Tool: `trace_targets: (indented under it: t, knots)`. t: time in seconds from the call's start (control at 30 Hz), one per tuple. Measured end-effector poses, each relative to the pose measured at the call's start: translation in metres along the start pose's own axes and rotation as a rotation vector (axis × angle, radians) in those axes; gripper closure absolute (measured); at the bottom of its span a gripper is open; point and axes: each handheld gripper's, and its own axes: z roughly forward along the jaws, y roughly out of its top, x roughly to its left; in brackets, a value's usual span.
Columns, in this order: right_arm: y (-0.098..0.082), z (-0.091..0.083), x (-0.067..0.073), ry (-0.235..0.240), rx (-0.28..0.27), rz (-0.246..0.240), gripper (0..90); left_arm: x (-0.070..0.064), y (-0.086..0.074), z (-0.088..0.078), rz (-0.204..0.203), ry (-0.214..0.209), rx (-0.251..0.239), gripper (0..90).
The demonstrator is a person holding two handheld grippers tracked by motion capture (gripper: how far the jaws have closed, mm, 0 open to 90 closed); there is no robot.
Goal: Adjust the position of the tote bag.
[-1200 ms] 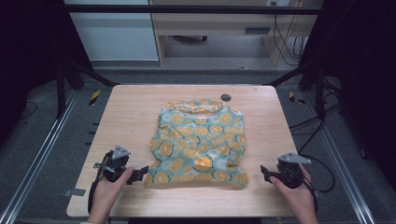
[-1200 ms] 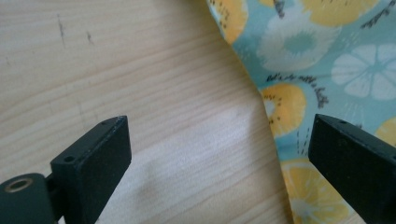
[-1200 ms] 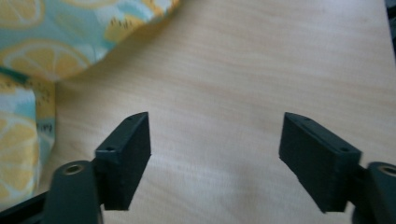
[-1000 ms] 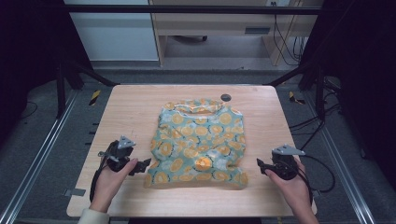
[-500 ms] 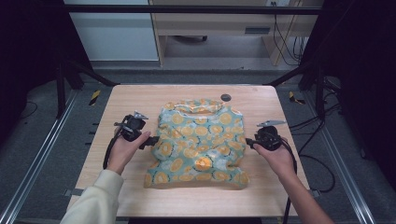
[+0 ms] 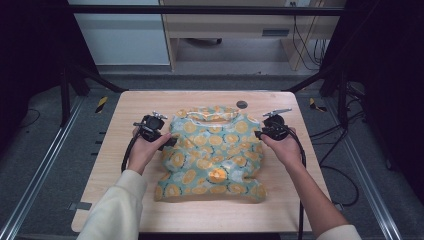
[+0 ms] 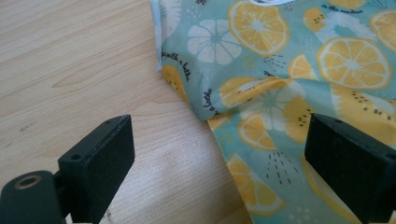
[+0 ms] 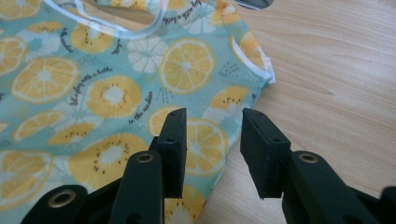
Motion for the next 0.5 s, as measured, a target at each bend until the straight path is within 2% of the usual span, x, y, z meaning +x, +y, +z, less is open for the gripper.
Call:
trace_targets:
  t: [0.07,0.13,0.33,0.5]
  knots:
    - [0.001,0.001,0.0,-0.001,0.0,0.004,61.5,0.0,0.0,0.0,-0.004,0.0,-0.004,8.6]
    - [0.003,0.005,-0.002,0.002,-0.015,0.034,61.4,0.001,0.002,0.002,-0.011,0.005,-0.01,8.6]
    - [0.002,0.018,-0.008,0.009,-0.011,0.074,57.6,0.001,0.004,0.006,-0.022,0.012,-0.012,8.6]
    - [-0.001,0.036,-0.018,0.012,-0.022,0.16,50.5,-0.001,0.004,0.013,-0.004,0.033,-0.001,8.6]
